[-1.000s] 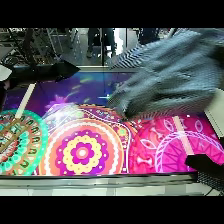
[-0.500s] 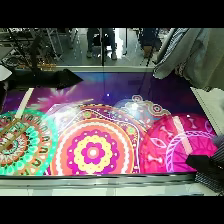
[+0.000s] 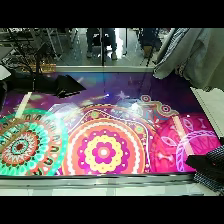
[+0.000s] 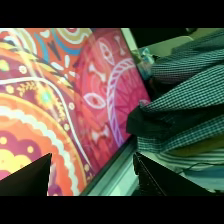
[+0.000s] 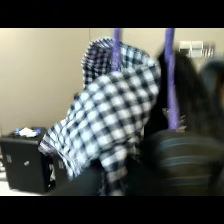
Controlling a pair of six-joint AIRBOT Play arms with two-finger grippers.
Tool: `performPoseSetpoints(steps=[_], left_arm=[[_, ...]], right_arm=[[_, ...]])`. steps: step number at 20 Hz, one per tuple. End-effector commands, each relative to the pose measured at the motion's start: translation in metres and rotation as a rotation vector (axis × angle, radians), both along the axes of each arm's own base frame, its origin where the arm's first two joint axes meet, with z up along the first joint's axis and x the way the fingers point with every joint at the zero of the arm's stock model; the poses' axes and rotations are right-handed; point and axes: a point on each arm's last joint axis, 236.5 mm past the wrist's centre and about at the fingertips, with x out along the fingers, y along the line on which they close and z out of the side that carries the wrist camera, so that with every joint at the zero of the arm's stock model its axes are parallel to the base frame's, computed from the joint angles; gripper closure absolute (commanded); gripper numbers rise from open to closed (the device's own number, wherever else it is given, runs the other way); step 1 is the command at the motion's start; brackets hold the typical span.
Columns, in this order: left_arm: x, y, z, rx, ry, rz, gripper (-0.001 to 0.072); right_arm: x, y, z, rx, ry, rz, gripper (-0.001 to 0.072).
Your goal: Fold the clothes and pants, and hang the long-sleeved shirts on hangers.
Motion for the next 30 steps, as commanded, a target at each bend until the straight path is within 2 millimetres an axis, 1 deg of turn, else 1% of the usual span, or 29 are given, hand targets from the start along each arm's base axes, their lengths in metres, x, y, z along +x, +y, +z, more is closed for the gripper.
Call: performPoseSetpoints(steps=[1, 3, 4, 5, 6, 7, 8, 9, 10, 11, 12, 13, 14, 15, 16, 17, 18, 19, 20, 21, 26, 30], left_arm=[[-0.005, -0.006, 0.008, -0.042, 0.016, -0.019, 0.0149], [-0.005, -0.005, 0.004, -0.035, 0.018, -0.024, 0.0149], [-0.005, -0.004, -0.002, -0.014, 0.028, -0.029, 0.0149], [-0.005, 0.001, -0.015, 0.045, 0.033, -0.025, 0.0149], [-0.002, 0.012, -0.035, 0.150, 0.038, -0.003, 0.0150], [0.002, 0.032, -0.061, 0.307, 0.052, 0.040, 0.0149], [0.007, 0.064, -0.088, 0.499, 0.084, 0.127, 0.0150], [0.011, 0.103, -0.107, 0.705, 0.110, 0.236, 0.0150], [0.011, 0.151, -0.114, 0.937, 0.121, 0.363, 0.0153], [0.008, 0.206, -0.101, 1.186, 0.116, 0.546, 0.0196], [0.004, 0.244, -0.073, 1.380, 0.065, 0.693, 0.0219], [0.004, 0.263, -0.037, 1.519, -0.046, 0.791, 0.0218], [0.011, 0.266, -0.004, 1.571, -0.178, 0.851, 0.0218], [0.020, 0.259, 0.021, 1.539, -0.306, 0.885, 0.0217], [0.033, 0.245, 0.046, 1.432, -0.439, 0.929, 0.0217], [0.042, 0.236, 0.069, 1.317, -0.543, 0.981, 0.0217], [0.048, 0.229, 0.092, 1.208, -0.635, 1.032, 0.0217], [0.051, 0.225, 0.108, 1.136, -0.694, 1.055, 0.0219], [0.051, 0.224, 0.118, 1.112, -0.727, 1.063, 0.0219], [0.050, 0.226, 0.119, 1.111, -0.728, 1.068, 0.0219], [0.049, 0.232, 0.105, 1.147, -0.668, 1.070, 0.0219], [0.050, 0.232, 0.102, 1.152, -0.662, 1.068, 0.0220]], right_arm=[[0.017, 0.019, 0.009, -0.015, -0.028, 0.067, 0.0020], [0.028, 0.053, 0.041, -0.086, -0.055, 0.128, 0.0013], [0.033, 0.075, 0.060, -0.126, -0.078, 0.167, 0.0013], [0.038, 0.100, 0.075, -0.144, -0.115, 0.217, 0.0013], [0.047, 0.126, 0.088, -0.148, -0.164, 0.288, 0.0013], [0.063, 0.157, 0.096, -0.143, -0.177, 0.378, 0.0014], [0.084, 0.189, 0.099, -0.138, -0.153, 0.475, 0.0014], [0.112, 0.228, 0.093, -0.113, -0.100, 0.605, 0.0014], [0.144, 0.268, 0.076, -0.072, -0.007, 0.742, 0.0014], [0.178, 0.317, 0.043, -0.008, 0.135, 0.908, 0.0014], [0.204, 0.365, 0.003, 0.069, 0.278, 1.064, 0.0014], [0.219, 0.414, -0.042, 0.153, 0.426, 1.202, 0.0014], [0.226, 0.449, -0.081, 0.220, 0.555, 1.288, 0.0014], [0.231, 0.475, -0.116, 0.263, 0.667, 1.332, 0.0014], [0.237, 0.486, -0.138, 0.277, 0.737, 1.336, 0.0015], [0.245, 0.493, -0.154, 0.291, 0.765, 1.331, 0.0015], [0.253, 0.497, -0.162, 0.289, 0.775, 1.333, 0.0015], [0.259, 0.498, -0.168, 0.293, 0.783, 1.334, 0.0015], [0.260, 0.499, -0.175, 0.311, 0.799, 1.336, 0.0013], [0.260, 0.501, -0.180, 0.333, 0.808, 1.341, 0.0014], [0.263, 0.501, -0.175, 0.317, 0.786, 1.344, 0.0013], [0.263, 0.501, -0.175, 0.317, 0.786, 1.344, 0.0013]])
